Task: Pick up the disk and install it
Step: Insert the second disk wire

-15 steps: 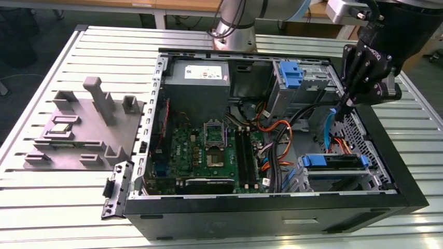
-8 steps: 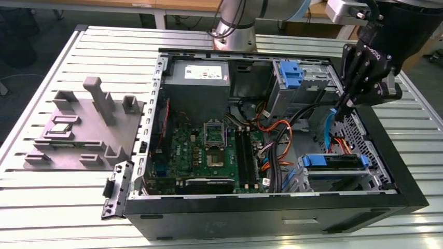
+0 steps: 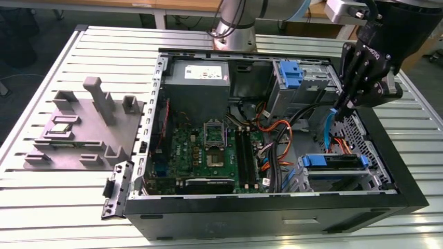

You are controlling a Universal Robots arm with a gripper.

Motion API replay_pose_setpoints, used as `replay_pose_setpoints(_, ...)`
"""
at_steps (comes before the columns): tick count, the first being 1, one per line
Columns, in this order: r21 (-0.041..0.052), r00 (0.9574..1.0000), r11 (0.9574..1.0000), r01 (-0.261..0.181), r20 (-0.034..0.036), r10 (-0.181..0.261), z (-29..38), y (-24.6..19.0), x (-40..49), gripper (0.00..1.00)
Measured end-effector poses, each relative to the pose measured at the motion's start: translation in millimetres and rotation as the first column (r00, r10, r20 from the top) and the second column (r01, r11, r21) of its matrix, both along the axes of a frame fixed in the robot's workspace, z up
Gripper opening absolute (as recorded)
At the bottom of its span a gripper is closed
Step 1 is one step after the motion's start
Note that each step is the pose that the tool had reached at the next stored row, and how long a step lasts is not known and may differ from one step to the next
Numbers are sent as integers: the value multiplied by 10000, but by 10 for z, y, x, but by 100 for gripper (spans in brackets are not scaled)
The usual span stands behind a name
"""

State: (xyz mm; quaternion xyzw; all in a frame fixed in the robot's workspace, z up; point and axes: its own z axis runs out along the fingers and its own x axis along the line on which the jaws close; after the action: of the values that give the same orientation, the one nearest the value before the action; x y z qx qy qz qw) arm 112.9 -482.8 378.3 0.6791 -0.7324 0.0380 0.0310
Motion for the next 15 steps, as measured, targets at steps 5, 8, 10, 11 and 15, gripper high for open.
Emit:
replay_pose_setpoints(5, -28, 10000, 10000, 0, 0, 0, -26, 1, 0, 25)
replay_pose_setpoints(8, -57, 10000, 10000, 0, 0, 0, -68, 1, 0, 25)
replay_pose_setpoints(10, -70, 10000, 10000, -1, 0, 1, -94, 1, 0, 25)
replay_pose_setpoints(11, -82, 10000, 10000, 0, 0, 0, -104, 1, 0, 25)
replay_pose_setpoints(15, -142, 10000, 9999, 1, 0, -1, -146, 0, 0, 17)
